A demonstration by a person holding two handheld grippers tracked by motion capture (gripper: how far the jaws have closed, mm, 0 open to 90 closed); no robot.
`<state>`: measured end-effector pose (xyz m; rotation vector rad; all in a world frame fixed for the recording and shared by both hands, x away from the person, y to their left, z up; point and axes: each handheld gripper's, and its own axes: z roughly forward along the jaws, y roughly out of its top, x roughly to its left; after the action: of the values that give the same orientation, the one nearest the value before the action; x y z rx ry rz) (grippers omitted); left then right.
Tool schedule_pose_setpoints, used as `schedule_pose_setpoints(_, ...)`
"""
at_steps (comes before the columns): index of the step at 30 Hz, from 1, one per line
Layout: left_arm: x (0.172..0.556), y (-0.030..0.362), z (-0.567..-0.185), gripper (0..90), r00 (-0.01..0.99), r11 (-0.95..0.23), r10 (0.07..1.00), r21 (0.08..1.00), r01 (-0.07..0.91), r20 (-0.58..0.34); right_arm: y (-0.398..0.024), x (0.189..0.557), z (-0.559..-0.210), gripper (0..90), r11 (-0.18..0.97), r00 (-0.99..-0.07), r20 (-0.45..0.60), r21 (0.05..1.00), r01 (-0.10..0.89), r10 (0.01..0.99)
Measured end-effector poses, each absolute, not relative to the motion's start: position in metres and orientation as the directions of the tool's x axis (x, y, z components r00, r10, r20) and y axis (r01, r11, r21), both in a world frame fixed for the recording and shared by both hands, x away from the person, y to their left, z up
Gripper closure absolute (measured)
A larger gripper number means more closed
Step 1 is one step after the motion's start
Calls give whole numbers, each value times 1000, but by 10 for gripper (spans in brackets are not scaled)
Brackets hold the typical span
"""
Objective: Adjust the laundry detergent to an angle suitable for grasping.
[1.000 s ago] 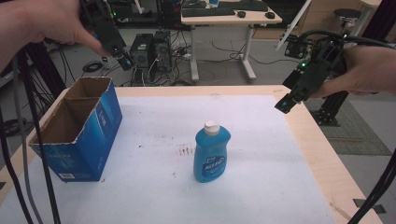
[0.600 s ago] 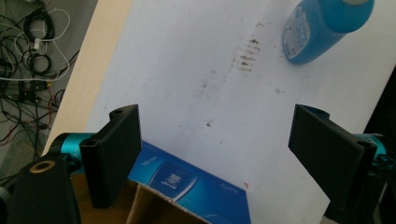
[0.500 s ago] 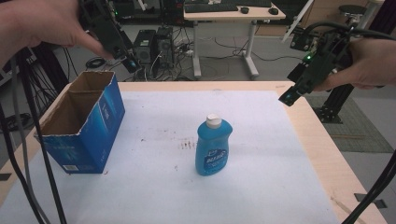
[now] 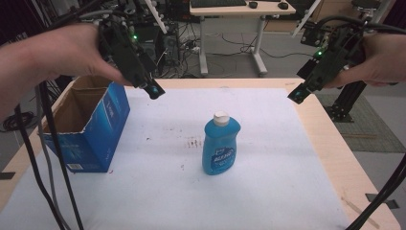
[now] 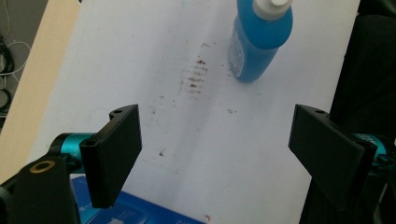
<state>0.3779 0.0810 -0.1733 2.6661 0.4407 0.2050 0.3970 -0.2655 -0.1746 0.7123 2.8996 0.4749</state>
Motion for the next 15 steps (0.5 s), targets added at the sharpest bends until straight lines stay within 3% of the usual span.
schedule_pose_setpoints(15, 370, 46, -220, 174, 951, -850, 305, 466, 246, 56, -267, 397, -175, 121, 840, -883, -43, 331, 430, 468)
